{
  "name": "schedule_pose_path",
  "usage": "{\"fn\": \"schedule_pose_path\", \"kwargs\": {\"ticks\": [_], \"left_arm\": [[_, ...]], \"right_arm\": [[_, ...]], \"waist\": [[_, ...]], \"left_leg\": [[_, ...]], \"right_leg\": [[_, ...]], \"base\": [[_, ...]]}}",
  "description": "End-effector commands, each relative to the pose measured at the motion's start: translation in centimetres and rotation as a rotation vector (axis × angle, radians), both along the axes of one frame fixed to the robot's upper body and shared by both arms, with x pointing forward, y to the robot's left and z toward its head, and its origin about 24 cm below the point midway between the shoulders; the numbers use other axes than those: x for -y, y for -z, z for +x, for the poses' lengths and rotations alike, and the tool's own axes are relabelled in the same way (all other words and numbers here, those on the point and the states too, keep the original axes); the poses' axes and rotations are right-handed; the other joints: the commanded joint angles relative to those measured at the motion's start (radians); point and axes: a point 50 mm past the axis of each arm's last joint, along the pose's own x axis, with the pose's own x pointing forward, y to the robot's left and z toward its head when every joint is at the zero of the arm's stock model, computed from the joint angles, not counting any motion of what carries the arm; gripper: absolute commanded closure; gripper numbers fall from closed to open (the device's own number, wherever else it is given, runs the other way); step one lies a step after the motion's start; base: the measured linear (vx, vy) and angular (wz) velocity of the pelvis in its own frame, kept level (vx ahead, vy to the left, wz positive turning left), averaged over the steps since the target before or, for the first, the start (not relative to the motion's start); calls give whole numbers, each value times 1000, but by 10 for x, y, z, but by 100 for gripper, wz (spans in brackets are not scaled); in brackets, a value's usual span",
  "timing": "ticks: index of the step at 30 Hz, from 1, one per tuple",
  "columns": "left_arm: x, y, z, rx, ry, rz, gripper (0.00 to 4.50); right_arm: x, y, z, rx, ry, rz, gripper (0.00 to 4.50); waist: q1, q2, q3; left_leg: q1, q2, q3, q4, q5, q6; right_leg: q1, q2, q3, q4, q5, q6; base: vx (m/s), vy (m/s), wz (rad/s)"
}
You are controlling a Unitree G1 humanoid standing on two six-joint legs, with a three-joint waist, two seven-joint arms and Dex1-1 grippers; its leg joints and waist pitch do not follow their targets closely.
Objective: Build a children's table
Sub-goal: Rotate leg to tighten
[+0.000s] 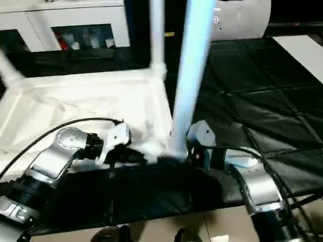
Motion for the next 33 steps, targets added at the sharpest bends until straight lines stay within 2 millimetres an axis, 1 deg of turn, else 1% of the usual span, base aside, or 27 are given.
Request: {"fn": "schedule_pose_path", "kwargs": {"ticks": [1,2,3,4,5,6,7,8,9,10,12,13,16,18,21,22,23,25,27,28,29,32,33], "left_arm": [[-1,0,-2,-22,109,33,450],[-3,-1,-1,-25,120,36,450],[-4,-1,-1,-22,132,46,450],[-6,-1,0,-22,143,55,450],[-7,-1,0,-23,151,61,450],[-8,-1,1,-20,161,69,450],[-8,-1,1,-21,174,77,450],[-9,-1,1,-22,180,80,450],[-9,0,1,-23,185,83,450],[-9,0,1,-22,190,85,450],[-10,-1,2,-22,195,86,450],[-10,-1,2,-22,196,85,450],[-10,0,3,-22,202,84,450],[-11,0,3,-23,205,84,450],[-11,0,3,-26,211,85,450],[-12,0,3,-27,212,85,450],[-12,0,3,-27,213,86,450],[-12,0,3,-28,214,88,450],[-12,0,3,-33,206,85,450],[-12,0,3,-33,203,83,450],[-12,1,3,-35,198,80,450],[-9,0,4,-35,161,50,450],[-2,0,6,-23,102,12,450]], "right_arm": [[1,-1,0,-10,-100,-45,2],[2,0,0,-16,-120,-53,2],[3,0,0,-23,-140,-69,2],[4,1,0,-30,-157,-82,2],[5,1,1,-35,-168,-90,2],[6,2,1,-42,-178,-101,19],[7,3,2,-50,-188,-113,19],[8,4,2,-53,-191,-121,30],[9,4,3,-56,-192,-127,40],[9,5,3,-59,-192,-125,45],[9,5,4,-62,-197,-125,66],[9,5,4,-65,-201,-125,82],[9,5,5,-71,-212,-121,89],[9,5,5,-72,-217,-115,116],[8,5,4,-83,-237,-104,130],[8,5,3,-87,-243,-102,149],[8,5,3,-90,-247,-103,149],[7,6,1,-96,-253,-103,164],[6,8,-1,-115,-261,-95,168],[6,8,-2,-118,-261,-93,170],[6,9,-3,-122,-261,-90,172],[2,12,-8,-153,-252,-70,175],[-6,16,-12,-183,-217,-38,175]], "waist": [[-1,-8,-66],[0,-7,-66],[1,-7,-66],[2,-11,-67],[3,-11,-68],[4,-10,-69],[5,-10,-70],[5,-16,-71],[4,-13,-71],[5,-15,-71],[6,-16,-71],[6,-16,-71],[7,-17,-69],[8,-16,-68],[8,-17,-68],[9,-16,-69],[9,-16,-70],[10,-16,-70],[11,-17,-70],[12,-14,-69],[12,-15,-69],[15,-15,-69],[14,-15,-69]], "left_leg": [[29,68,-30,-70,-281,54],[29,68,-29,-69,-276,54],[26,68,-30,-69,-261,57],[26,67,-29,-67,-250,63],[27,69,-28,-66,-246,66],[25,69,-28,-65,-232,69],[24,69,-29,-64,-225,71],[23,69,-29,-63,-211,79],[22,69,-29,-62,-200,84],[23,69,-28,-61,-198,87],[22,70,-28,-61,-198,91],[22,69,-28,-61,-199,91],[22,69,-28,-62,-214,86],[23,71,-29,-63,-224,80],[24,71,-29,-64,-230,75],[24,71,-29,-63,-226,76],[24,72,-29,-63,-222,78],[23,71,-28,-62,-211,84],[22,71,-28,-62,-207,85],[23,71,-29,-62,-208,85],[23,71,-28,-62,-209,85],[24,72,-28,-62,-212,83],[23,72,-28,-63,-211,82]], "right_leg": [[39,-67,50,-65,-284,-241],[39,-67,50,-64,-282,-241],[42,-67,51,-61,-269,-244],[41,-68,50,-60,-261,-248],[41,-68,51,-61,-259,-248],[42,-69,50,-57,-242,-255],[43,-69,50,-56,-233,-258],[44,-69,48,-52,-220,-261],[43,-69,48,-51,-208,-266],[43,-68,48,-51,-203,-270],[44,-69,48,-51,-208,-270],[43,-69,48,-51,-212,-269],[43,-70,48,-54,-242,-264],[43,-70,48,-55,-261,-259],[42,-70,48,-56,-265,-257],[43,-70,49,-55,-255,-259],[43,-70,48,-54,-248,-260],[43,-70,48,-52,-233,-265],[44,-70,48,-52,-233,-266],[43,-70,48,-52,-234,-266],[43,-70,48,-53,-235,-266],[43,-69,48,-52,-233,-266],[44,-68,48,-52,-232,-267]], "base": [[0,0,0],[0,0,0],[0,0,0],[0,0,0],[0,0,0],[0,0,0],[0,0,0],[0,0,0],[0,0,0],[0,0,0],[0,0,0],[0,0,0],[0,0,0],[0,0,0],[0,0,0],[0,0,0],[0,0,0],[0,0,0],[0,0,0],[0,0,0],[0,0,0],[0,0,0],[0,0,0]]}}
